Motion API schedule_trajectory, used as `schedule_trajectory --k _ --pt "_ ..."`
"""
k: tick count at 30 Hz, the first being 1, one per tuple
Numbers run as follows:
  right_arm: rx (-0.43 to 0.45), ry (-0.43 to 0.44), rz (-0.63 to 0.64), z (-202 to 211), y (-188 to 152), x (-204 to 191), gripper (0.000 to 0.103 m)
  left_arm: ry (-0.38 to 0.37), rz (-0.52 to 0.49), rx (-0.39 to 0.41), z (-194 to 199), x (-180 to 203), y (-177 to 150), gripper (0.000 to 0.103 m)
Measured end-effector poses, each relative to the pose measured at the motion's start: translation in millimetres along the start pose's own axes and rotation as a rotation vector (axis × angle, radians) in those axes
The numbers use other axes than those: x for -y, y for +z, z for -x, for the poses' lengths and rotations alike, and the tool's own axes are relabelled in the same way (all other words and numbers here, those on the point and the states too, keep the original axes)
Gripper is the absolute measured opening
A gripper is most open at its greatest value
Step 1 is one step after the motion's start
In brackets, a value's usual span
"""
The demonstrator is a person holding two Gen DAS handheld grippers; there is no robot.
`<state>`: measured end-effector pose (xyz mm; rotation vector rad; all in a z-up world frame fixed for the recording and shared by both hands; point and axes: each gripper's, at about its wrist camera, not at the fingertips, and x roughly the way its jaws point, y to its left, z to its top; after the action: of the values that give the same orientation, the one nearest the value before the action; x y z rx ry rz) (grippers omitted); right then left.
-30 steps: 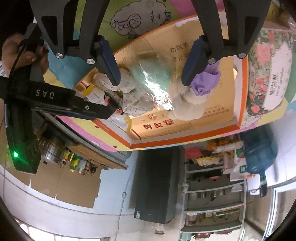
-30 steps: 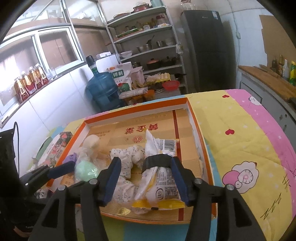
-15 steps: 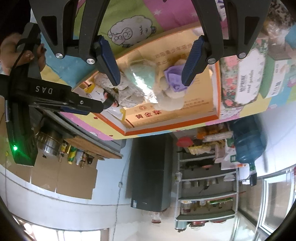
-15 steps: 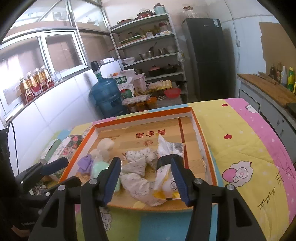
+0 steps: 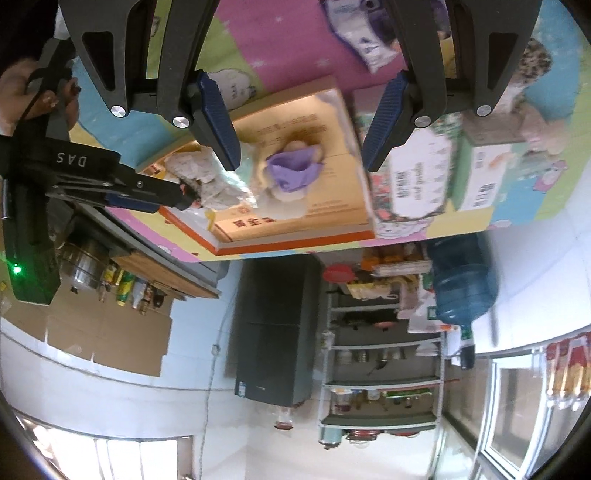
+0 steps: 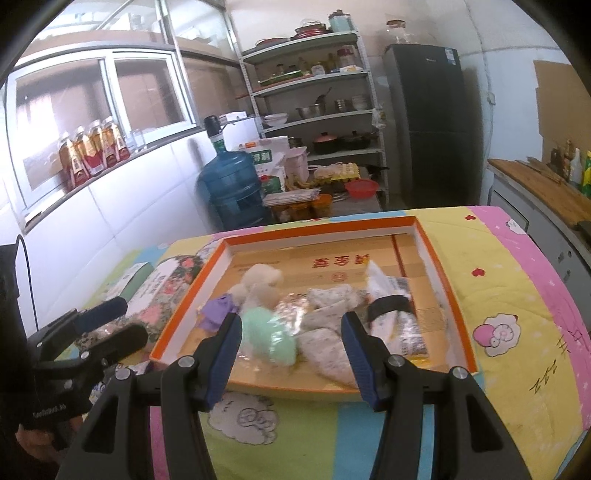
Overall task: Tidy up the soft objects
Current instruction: 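Withdraw both grippers from the box toward the remaining items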
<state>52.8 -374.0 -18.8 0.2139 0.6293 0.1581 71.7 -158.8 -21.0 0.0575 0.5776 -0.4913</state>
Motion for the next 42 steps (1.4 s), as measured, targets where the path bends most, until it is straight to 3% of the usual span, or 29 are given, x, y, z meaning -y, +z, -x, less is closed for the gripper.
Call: schedule_trajectory --k 30,37,42 --pt "-0.059 0.108 0.195 -15 -8 -130 0.056 0.207 0.141 0.044 73 -121 -30 0.070" --pt "-0.125 0.167 0.256 -29 -21 -155 0.056 0.249 0.204 0.053 93 -160 -43 0.070" --pt "-0.214 0.224 0.381 -48 -40 -182 0.056 0.277 0.221 0.051 104 -183 -55 0.070"
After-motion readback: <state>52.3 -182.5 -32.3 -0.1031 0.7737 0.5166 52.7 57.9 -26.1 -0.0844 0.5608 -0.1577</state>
